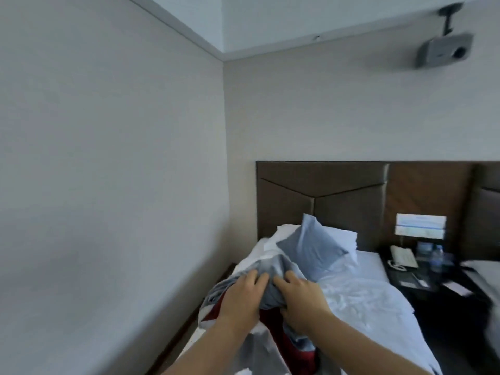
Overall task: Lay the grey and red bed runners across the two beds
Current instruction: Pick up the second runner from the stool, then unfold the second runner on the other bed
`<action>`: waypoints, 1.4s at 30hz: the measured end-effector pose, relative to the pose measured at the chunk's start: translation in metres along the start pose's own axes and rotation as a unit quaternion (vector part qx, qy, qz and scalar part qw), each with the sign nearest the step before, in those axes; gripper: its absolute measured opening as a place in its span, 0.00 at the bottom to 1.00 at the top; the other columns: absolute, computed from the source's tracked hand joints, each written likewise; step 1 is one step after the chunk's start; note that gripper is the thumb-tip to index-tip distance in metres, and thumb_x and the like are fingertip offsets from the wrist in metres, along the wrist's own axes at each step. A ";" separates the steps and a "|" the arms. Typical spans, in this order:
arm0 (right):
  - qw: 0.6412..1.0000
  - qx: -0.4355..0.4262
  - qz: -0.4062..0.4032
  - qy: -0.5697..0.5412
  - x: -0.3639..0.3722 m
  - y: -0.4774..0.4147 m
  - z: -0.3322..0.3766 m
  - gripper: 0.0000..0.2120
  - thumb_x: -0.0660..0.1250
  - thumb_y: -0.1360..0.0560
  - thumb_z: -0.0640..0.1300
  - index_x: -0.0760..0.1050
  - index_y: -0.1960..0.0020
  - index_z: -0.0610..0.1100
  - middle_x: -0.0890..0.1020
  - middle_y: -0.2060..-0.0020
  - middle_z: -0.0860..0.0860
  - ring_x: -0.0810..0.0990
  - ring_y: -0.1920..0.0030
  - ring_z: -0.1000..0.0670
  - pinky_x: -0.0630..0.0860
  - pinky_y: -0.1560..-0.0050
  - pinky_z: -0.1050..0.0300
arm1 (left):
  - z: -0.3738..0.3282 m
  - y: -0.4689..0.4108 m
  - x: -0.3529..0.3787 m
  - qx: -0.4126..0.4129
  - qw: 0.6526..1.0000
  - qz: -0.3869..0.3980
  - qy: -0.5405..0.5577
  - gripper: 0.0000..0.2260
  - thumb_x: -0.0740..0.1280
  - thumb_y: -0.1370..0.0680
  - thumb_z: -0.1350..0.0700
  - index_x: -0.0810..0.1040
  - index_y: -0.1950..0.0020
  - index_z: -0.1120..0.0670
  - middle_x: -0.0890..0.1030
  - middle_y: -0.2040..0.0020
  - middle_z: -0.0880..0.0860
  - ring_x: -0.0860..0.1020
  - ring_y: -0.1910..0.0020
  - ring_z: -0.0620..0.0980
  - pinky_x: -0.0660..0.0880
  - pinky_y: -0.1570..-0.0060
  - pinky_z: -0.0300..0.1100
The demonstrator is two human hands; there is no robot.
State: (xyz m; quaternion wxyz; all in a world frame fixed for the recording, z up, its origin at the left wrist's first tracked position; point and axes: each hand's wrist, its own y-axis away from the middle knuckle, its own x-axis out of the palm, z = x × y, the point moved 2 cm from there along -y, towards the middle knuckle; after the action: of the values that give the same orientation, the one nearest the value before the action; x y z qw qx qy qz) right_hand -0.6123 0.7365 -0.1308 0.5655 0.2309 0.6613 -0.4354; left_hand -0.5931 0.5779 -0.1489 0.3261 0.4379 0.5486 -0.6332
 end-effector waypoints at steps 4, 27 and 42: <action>0.996 0.080 0.000 0.035 -0.007 -0.001 -0.045 0.22 0.65 0.28 0.50 0.66 0.36 0.55 0.74 0.43 0.49 0.79 0.46 0.43 0.72 0.53 0.52 | -0.023 -0.059 0.023 0.086 0.995 -0.008 0.053 0.18 0.60 0.18 0.53 0.66 0.27 0.48 0.71 0.33 0.52 0.74 0.34 0.55 0.74 0.39 0.46; 0.972 0.202 -0.002 0.118 0.013 0.036 -0.134 0.21 0.68 0.25 0.40 0.72 0.32 0.47 0.79 0.48 0.47 0.80 0.49 0.42 0.73 0.59 0.52 | -0.088 -0.126 0.074 0.197 0.969 0.016 0.151 0.26 0.60 0.22 0.32 0.72 0.30 0.46 0.77 0.38 0.47 0.76 0.40 0.49 0.76 0.42 0.45; 0.980 0.179 0.089 -0.003 0.142 0.060 -0.173 0.29 0.65 0.23 0.45 0.60 0.24 0.54 0.73 0.40 0.49 0.73 0.41 0.44 0.74 0.46 0.49 | -0.094 -0.080 0.203 0.119 0.971 0.191 0.083 0.13 0.62 0.18 0.50 0.73 0.34 0.49 0.78 0.48 0.51 0.75 0.45 0.53 0.71 0.57 0.45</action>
State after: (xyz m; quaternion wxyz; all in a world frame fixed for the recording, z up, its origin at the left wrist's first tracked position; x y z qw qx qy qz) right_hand -0.6952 0.8857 -0.2878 0.5533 0.3852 0.5480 -0.4952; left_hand -0.7286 0.6990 -0.3029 0.3396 0.6211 0.4008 -0.5816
